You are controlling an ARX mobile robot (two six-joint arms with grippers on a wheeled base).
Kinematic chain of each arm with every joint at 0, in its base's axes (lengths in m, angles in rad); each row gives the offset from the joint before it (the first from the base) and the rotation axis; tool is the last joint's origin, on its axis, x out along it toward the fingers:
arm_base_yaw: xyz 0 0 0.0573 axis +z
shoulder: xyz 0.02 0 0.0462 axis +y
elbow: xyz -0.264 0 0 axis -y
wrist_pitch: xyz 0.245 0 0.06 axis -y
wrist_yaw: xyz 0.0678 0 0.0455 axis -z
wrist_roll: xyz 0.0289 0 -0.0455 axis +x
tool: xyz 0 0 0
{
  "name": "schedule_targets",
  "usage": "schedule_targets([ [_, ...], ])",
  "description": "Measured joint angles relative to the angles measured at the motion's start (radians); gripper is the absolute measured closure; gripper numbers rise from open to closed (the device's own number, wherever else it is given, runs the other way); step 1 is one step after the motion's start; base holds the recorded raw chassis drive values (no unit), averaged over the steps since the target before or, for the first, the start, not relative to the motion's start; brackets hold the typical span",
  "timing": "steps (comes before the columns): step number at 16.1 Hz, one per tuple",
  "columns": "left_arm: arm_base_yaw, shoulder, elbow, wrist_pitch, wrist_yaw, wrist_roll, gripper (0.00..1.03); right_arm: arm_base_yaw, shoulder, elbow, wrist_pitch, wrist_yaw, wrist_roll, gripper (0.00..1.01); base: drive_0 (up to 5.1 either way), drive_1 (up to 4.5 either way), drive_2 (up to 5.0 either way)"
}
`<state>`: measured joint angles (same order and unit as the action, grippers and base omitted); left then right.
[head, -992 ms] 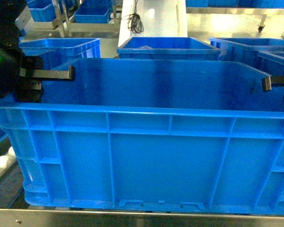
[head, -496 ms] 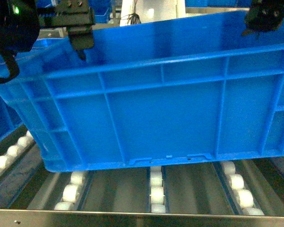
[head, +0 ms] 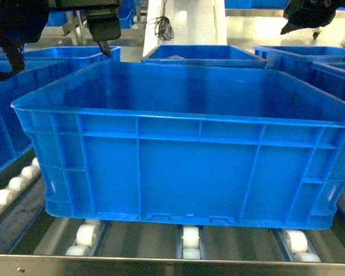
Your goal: Place box next to blue box on left shelf
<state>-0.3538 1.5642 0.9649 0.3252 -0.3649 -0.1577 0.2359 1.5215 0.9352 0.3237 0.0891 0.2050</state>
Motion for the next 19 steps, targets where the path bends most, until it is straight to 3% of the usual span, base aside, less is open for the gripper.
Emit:
schedule_targets([
  [5, 0.0, 0.0, 0.0, 0.0, 0.0, 0.0, 0.05, 0.0, 0.0, 0.0, 0.002, 0.0, 0.0, 0.03, 0.0, 0.0, 0.0],
  [6, 0.01, 0.002, -0.044, 0.169, 0.019, 0.031, 0.11, 0.0, 0.002, -0.043, 0.164, 0.056, -0.04, 0.09, 0.0, 0.0, 0.0],
  [7, 0.025, -0.025, -0.124, 0.307, 0.052, 0.074, 0.21, -0.003, -0.023, -0.129, 0.311, 0.106, -0.103, 0.2, 0.0, 0.0, 0.0],
  [8, 0.047, -0.07, -0.218, 0.392, 0.071, 0.106, 0.31, -0.024, -0.072, -0.235, 0.407, 0.106, -0.144, 0.31, 0.0, 0.0, 0.0],
  [10, 0.113, -0.172, -0.387, 0.502, 0.106, 0.132, 0.52, -0.073, -0.161, -0.385, 0.495, 0.092, -0.179, 0.53, 0.0, 0.0, 0.0],
  [13, 0.196, -0.366, -0.649, 0.541, 0.203, 0.141, 1.01, -0.128, -0.338, -0.622, 0.537, 0.026, -0.199, 1.0, 0.0, 0.0, 0.0],
  [19, 0.238, -0.496, -0.757, 0.528, 0.248, 0.141, 1.01, -0.153, -0.466, -0.73, 0.52, -0.011, -0.199, 1.0, 0.0, 0.0, 0.0],
])
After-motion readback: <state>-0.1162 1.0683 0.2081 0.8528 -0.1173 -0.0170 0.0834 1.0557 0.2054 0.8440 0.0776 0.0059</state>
